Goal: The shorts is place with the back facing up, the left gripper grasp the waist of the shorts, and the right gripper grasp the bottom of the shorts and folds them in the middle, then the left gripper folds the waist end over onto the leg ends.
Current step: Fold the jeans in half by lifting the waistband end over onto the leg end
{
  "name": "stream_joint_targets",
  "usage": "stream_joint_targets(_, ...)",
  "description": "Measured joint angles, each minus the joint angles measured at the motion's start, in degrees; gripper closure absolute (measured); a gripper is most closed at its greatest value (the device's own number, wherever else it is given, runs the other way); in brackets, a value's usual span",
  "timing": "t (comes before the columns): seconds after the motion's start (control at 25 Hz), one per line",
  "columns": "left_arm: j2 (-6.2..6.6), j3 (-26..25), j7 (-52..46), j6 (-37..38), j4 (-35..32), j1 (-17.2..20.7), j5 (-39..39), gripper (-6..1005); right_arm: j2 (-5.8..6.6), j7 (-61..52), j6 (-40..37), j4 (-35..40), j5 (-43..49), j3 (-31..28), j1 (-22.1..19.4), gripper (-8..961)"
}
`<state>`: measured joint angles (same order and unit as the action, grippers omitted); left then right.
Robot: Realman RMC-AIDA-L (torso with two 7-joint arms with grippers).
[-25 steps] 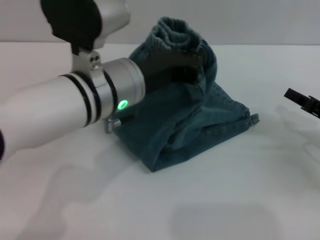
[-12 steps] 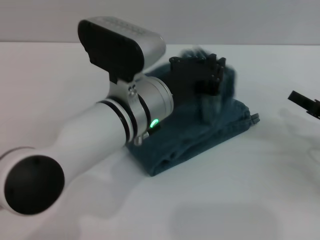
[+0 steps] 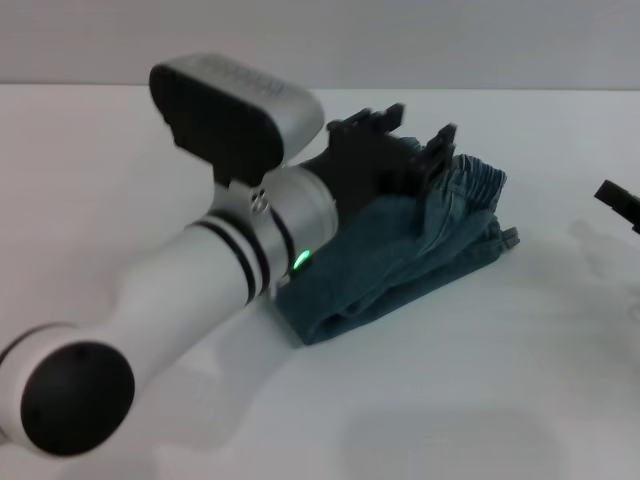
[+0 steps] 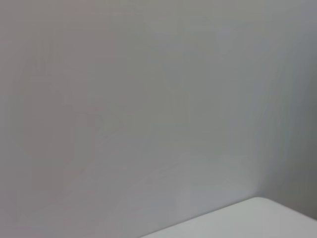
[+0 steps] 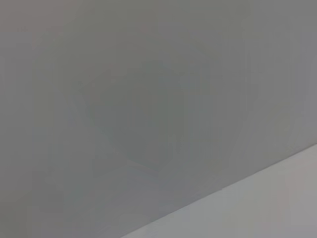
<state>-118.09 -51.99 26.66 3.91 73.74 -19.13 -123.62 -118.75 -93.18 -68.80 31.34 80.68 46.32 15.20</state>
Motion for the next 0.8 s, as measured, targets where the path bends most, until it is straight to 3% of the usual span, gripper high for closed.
stream_joint_targets(0.16, 0.1, 3.0, 0.1, 6.1, -2.7, 1.5, -0.1, 474, -0.02, 0.9, -1.0, -0.7, 0.0, 0.0, -0.2, 876)
stream_joint_targets(0.28, 0.18, 7.1, 0.0, 15.2, -5.4, 3.7, -2.5, 367, -0.01, 1.3, -1.0, -1.1, 0.0, -0.2, -0.3, 875)
stream_joint_targets(0.4, 0.18, 9.7, -0.7, 20.9, -7.8, 4.4, -5.3, 339, 0.0, 1.3, -1.1, -1.2, 0.0, -0.2, -0.3, 874)
stream_joint_targets(0.44, 0.22, 12.7, -3.7, 28.1, -10.8, 4.5, -8.4, 329, 0.01, 1.4, -1.1, -1.2, 0.0, -0.2, -0.3, 873)
stream_joint_targets(0.48, 0.28, 13.5, -5.0, 30.3, -11.7, 4.5, -9.4, 320, 0.04, 1.4, -1.2, -1.2, 0.0, -0.2, -0.3, 873)
stream_joint_targets(0.6, 0.1, 15.3, -12.4, 38.9, -16.7, 4.2, -14.1, 429, 0.06, 2.1, -1.5, -1.2, 0.0, -0.2, -0.2, 872)
stream_joint_targets(0.8, -0.2, 15.8, -19.4, 41.2, -22.4, 2.6, -15.6, 606, -0.06, 9.0, -4.4, -1.2, -0.7, -0.2, -0.3, 870)
